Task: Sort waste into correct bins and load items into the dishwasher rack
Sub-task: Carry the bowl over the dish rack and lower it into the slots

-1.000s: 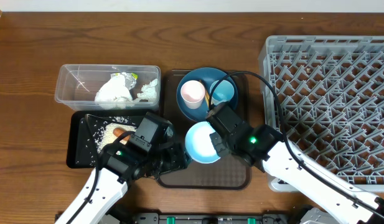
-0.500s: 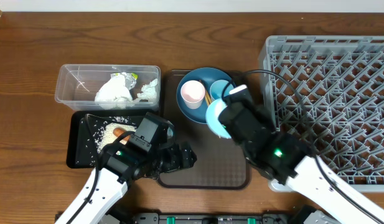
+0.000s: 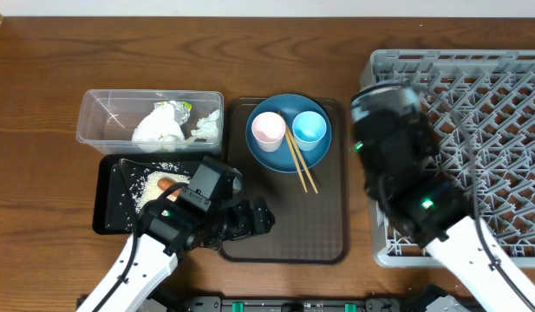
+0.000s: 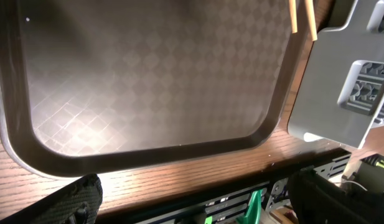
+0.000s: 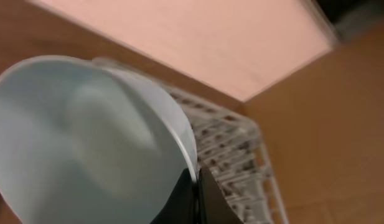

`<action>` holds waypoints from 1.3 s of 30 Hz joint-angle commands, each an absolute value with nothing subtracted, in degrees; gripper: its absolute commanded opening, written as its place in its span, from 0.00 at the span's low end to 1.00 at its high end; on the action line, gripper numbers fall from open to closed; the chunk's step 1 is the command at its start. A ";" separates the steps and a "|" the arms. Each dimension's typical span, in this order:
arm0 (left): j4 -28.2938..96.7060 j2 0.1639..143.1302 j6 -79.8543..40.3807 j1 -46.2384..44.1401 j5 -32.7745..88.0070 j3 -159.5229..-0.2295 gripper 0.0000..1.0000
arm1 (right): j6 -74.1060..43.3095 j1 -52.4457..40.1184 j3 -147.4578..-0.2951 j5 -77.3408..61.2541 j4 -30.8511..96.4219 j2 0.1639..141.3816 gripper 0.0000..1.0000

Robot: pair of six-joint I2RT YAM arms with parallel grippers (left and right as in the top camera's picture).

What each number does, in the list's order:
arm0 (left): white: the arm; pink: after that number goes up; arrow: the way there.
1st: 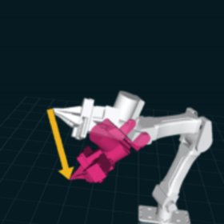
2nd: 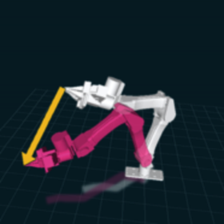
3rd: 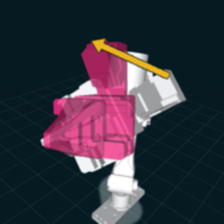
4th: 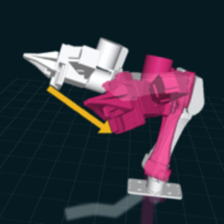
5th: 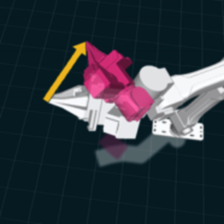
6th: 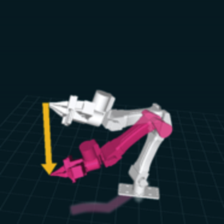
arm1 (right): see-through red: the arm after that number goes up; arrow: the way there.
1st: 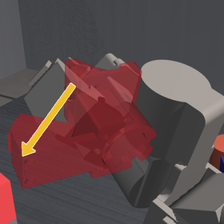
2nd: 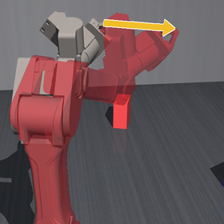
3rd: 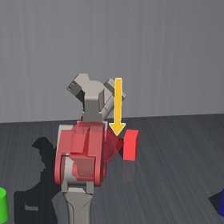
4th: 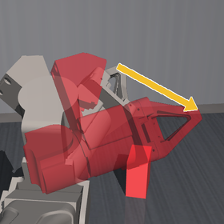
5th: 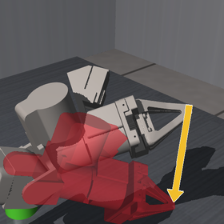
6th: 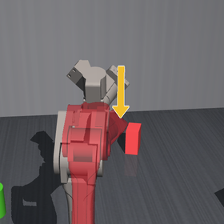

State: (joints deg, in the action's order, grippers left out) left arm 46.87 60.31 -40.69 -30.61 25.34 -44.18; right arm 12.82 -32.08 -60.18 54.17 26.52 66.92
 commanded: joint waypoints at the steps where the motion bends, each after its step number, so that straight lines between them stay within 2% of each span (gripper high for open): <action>1: 47.11 59.83 -40.58 -30.68 25.47 -45.45 0.98 | 21.98 -25.56 -61.39 56.75 20.86 66.67 0.01; 11: 47.13 59.83 -40.58 -30.68 25.47 -45.45 0.98 | 28.80 -9.58 -61.39 56.31 -0.19 74.30 0.01; 24: 47.13 59.83 -40.58 -30.68 25.47 -45.45 0.98 | 50.26 -2.09 -61.39 55.94 -25.28 95.96 0.01; 34: 47.11 59.83 -40.60 -30.68 25.47 -45.45 0.98 | 51.18 -1.89 -61.39 55.92 -28.49 104.03 0.01; 39: 47.11 59.83 -40.58 -30.68 25.47 -45.45 0.98 | 46.59 -2.50 -61.39 55.92 -25.76 104.81 0.01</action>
State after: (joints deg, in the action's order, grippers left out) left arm 46.92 60.31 -40.69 -30.59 25.36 -44.36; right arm 49.76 -2.42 -60.60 55.46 -26.41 104.49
